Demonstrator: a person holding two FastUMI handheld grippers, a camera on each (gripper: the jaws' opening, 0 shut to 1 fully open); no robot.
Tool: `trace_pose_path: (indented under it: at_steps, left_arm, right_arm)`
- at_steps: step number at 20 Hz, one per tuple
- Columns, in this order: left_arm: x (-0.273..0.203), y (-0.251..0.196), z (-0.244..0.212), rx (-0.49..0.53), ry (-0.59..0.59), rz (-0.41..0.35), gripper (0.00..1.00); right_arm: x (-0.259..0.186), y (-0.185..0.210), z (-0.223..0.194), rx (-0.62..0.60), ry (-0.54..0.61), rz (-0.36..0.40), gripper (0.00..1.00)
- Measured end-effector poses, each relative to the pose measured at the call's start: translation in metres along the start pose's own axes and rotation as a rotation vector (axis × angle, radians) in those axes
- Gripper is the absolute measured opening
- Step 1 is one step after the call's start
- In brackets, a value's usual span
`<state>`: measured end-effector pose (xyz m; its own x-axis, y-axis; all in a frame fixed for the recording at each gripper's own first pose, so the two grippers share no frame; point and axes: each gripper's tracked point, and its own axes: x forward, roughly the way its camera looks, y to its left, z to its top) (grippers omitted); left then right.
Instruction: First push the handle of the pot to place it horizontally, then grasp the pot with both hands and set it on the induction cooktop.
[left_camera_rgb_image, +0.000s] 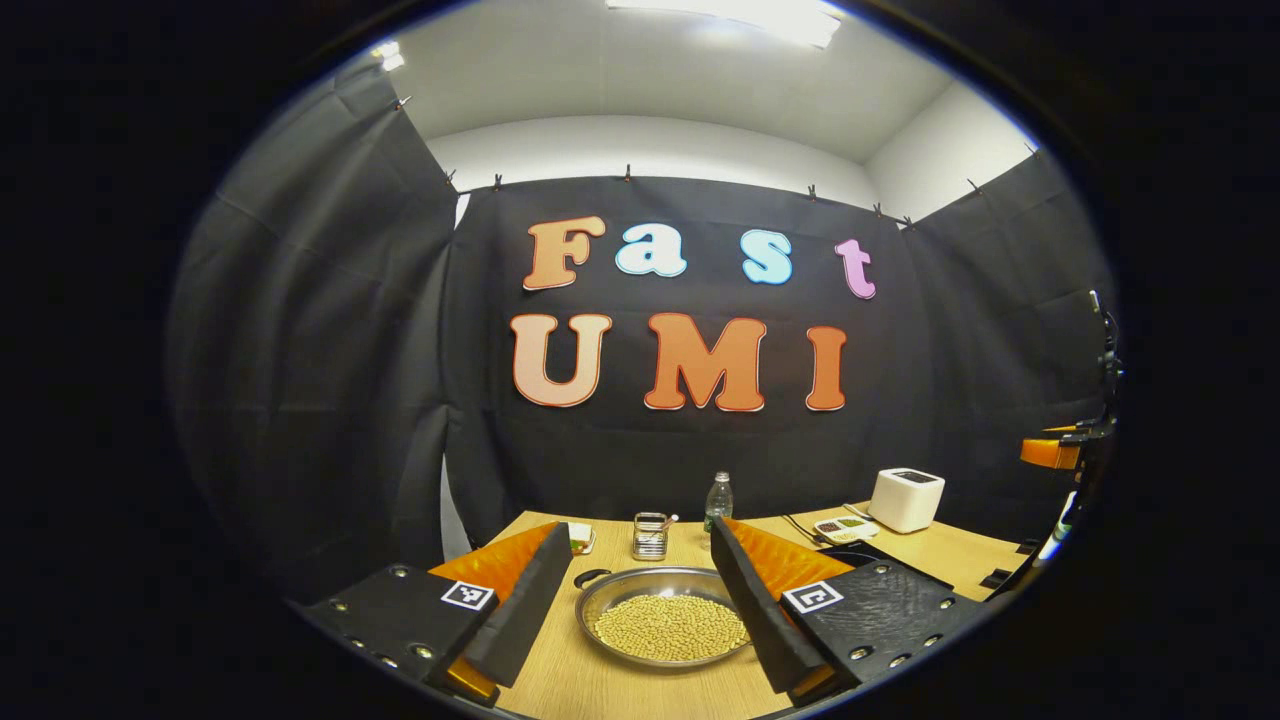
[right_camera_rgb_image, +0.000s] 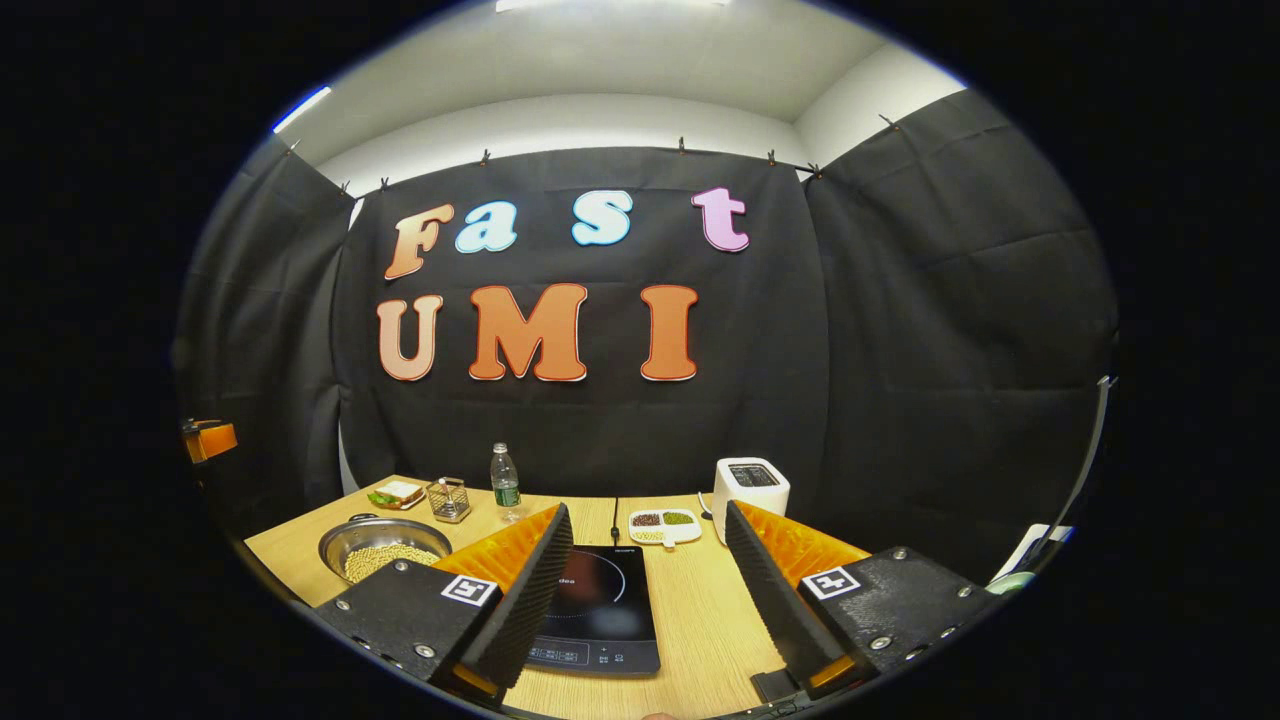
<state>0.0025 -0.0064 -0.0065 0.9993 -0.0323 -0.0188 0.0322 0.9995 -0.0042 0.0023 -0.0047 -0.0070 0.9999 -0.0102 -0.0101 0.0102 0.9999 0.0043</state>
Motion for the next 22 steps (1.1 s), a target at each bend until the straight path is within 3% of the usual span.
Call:
trace_pose_path:
  at_steps: [4,5,6,8,10,11,12,14,17,18,21,22]
  left_arm:
    - [-0.004,-0.004,-0.002,-0.001,0.006,-0.020,0.94]
    - [-0.006,-0.005,-0.002,0.003,0.006,-0.021,0.90]
    - [-0.004,-0.005,-0.004,0.008,0.012,-0.023,0.81]
    - [-0.004,-0.004,-0.006,0.007,0.015,-0.024,0.82]
    - [-0.004,-0.006,-0.013,0.000,0.038,-0.030,0.66]
    - [-0.005,-0.008,-0.014,-0.002,0.042,-0.039,0.64]
    - [-0.003,-0.011,-0.017,0.003,0.055,-0.049,0.48]
    - [-0.005,-0.015,-0.023,0.021,0.069,-0.067,0.37]
    - [-0.004,-0.024,-0.023,0.017,0.070,-0.098,0.29]
    - [-0.002,-0.028,-0.030,0.015,0.080,-0.108,0.18]
    - [-0.003,-0.036,-0.049,0.042,0.118,-0.120,0.17]
    - [-0.003,-0.042,-0.057,0.050,0.140,-0.135,0.00]
  right_arm:
    - [0.001,0.001,-0.001,-0.002,0.004,0.001,0.95]
    - [0.000,0.001,-0.002,-0.001,0.005,0.001,0.95]
    - [0.000,0.001,-0.003,-0.001,0.006,0.002,0.95]
    - [-0.001,0.001,-0.004,-0.001,0.009,0.001,0.95]
    - [0.000,0.002,-0.005,-0.006,0.009,0.000,0.95]
    - [-0.001,0.002,-0.005,-0.012,0.009,-0.001,0.95]
    - [0.000,0.002,-0.005,-0.017,0.009,-0.002,0.95]
    - [0.000,0.003,-0.005,-0.021,0.009,-0.001,0.95]
    - [0.001,0.003,-0.008,-0.015,0.015,0.001,0.95]
    - [0.002,0.003,-0.009,-0.016,0.017,0.000,0.95]
    - [0.003,-0.003,-0.009,-0.025,0.017,-0.016,0.95]
    - [0.003,-0.005,-0.009,-0.024,0.015,-0.022,0.95]
